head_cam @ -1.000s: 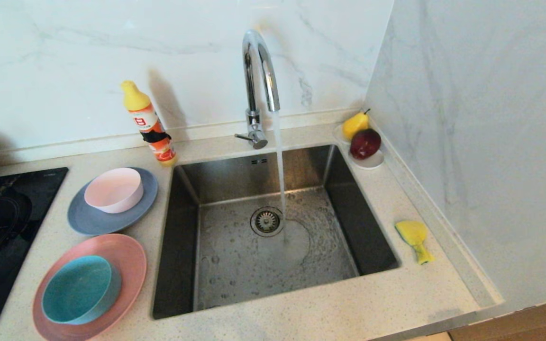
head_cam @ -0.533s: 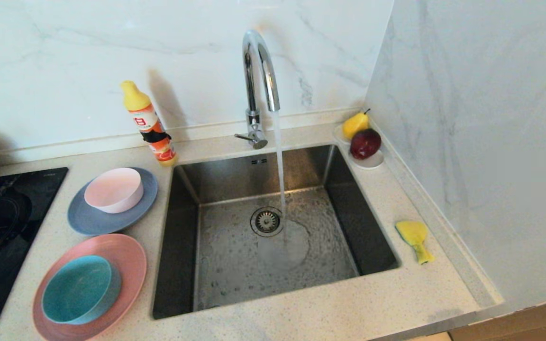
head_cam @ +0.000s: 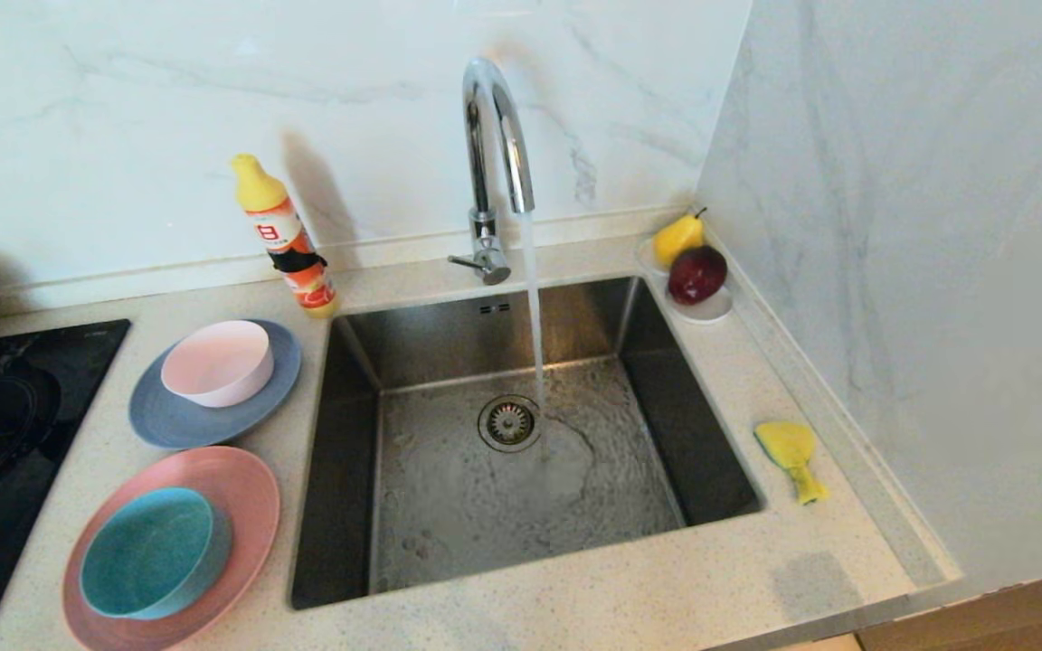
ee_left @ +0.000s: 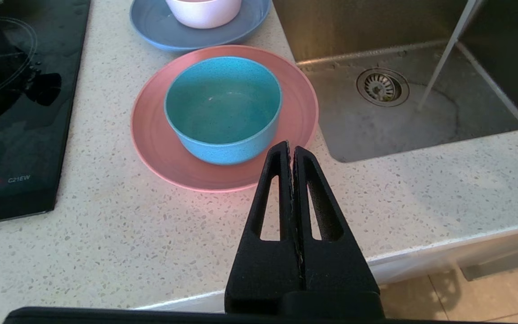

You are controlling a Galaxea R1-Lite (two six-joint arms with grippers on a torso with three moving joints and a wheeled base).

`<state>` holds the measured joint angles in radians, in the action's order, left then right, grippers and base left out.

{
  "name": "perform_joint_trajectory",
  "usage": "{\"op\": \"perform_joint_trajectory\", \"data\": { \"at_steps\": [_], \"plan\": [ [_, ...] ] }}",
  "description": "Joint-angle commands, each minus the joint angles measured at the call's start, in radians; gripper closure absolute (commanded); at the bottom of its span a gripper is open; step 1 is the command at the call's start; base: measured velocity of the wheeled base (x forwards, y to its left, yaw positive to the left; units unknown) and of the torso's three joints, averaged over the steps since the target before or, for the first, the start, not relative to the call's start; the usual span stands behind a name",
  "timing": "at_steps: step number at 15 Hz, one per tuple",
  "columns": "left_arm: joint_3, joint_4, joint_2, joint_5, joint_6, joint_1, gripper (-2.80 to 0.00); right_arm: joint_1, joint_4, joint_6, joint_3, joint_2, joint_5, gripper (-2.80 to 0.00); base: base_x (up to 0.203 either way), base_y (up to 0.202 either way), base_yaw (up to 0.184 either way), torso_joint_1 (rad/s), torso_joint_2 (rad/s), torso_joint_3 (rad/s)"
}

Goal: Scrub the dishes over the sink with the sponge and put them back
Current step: Pick up a bowl and the sponge

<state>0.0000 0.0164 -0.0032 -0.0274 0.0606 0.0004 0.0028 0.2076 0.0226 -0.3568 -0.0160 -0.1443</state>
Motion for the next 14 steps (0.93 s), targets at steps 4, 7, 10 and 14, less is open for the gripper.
{"op": "perform_joint_trajectory", "data": {
  "at_steps": [4, 7, 10, 14],
  "plan": [
    [0.018, 0.000, 0.005, 0.000, 0.001, 0.001, 0.00, 0.002, 0.074, -0.001, -0.213, -0.201, -0.163, 0.00, 0.000, 0.000, 0.000, 0.000, 0.00, 0.000],
    [0.018, 0.000, 0.003, 0.000, 0.001, 0.000, 0.00, 0.002, 0.086, -0.008, -0.333, -0.310, -0.261, 0.00, 0.000, 0.000, 0.000, 0.000, 0.00, 0.000],
    [0.018, 0.000, 0.005, 0.000, 0.001, 0.000, 0.00, 0.003, 0.150, -0.010, -0.443, -0.391, -0.352, 0.00, 0.000, 0.000, 0.000, 0.000, 0.00, 0.000],
    [0.018, 0.000, 0.004, 0.000, 0.001, 0.000, 0.00, 0.001, 0.172, -0.010, -0.548, -0.535, -0.436, 0.00, 0.000, 0.000, 0.000, 0.000, 0.00, 0.000]
  ]
}}
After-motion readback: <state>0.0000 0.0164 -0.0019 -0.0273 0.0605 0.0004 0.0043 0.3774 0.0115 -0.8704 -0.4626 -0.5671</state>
